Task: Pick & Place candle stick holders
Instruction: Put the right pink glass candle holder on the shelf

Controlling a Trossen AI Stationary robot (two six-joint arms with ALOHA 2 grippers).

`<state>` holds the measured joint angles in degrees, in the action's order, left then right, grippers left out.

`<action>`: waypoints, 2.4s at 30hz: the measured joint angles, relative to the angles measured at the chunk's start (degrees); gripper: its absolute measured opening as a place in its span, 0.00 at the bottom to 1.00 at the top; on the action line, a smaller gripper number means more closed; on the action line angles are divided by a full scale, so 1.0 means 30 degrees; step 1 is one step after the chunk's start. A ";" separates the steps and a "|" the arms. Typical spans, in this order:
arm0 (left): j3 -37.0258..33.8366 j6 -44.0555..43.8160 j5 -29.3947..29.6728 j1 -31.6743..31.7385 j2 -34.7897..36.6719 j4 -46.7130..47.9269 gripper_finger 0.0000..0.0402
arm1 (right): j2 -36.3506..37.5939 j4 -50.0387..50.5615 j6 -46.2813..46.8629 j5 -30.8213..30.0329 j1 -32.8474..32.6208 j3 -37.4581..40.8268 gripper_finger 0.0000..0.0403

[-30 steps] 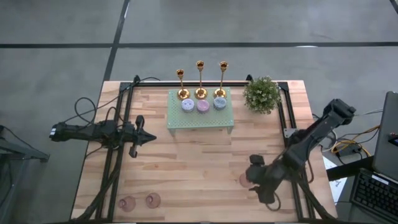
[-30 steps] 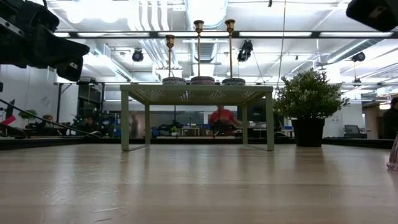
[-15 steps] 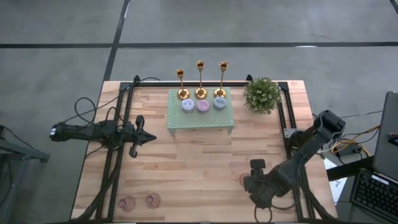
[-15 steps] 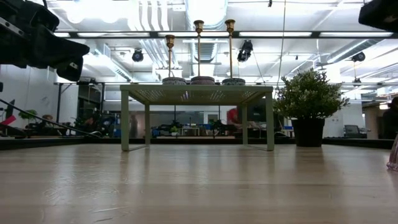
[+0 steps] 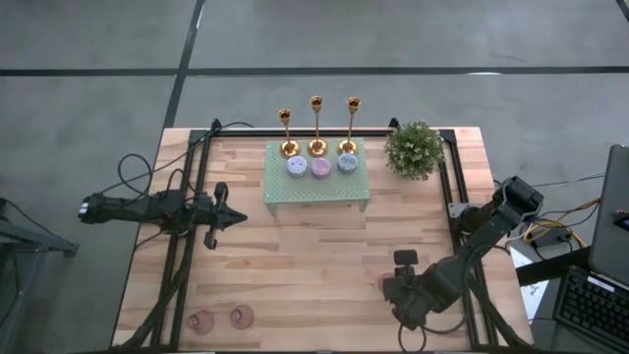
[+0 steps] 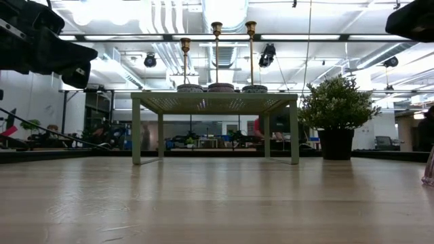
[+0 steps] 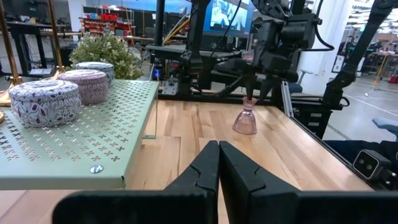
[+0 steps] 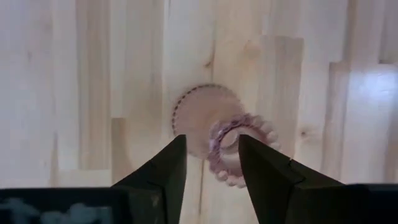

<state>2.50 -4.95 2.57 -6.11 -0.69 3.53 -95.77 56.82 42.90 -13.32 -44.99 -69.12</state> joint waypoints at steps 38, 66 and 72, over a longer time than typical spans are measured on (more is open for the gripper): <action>0.0007 -0.0005 0.0007 0.0007 0.0000 0.0007 0.04 | 0.0007 0.2608 -0.5704 -0.2658 0.2826 -0.3424 0.04; 0.0015 -0.0003 0.0007 0.0007 -0.0015 0.0007 0.04 | 0.0036 0.5544 -1.6393 -0.6709 1.0960 -0.9938 0.04; 0.0015 0.0000 0.0007 0.0002 -0.0015 0.0007 0.04 | 0.0036 0.5554 -1.7495 -0.6650 1.2455 -0.9721 0.04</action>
<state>2.55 -4.95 2.59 -6.10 -0.73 3.55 -95.66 73.48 -9.59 -33.27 -7.63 -98.28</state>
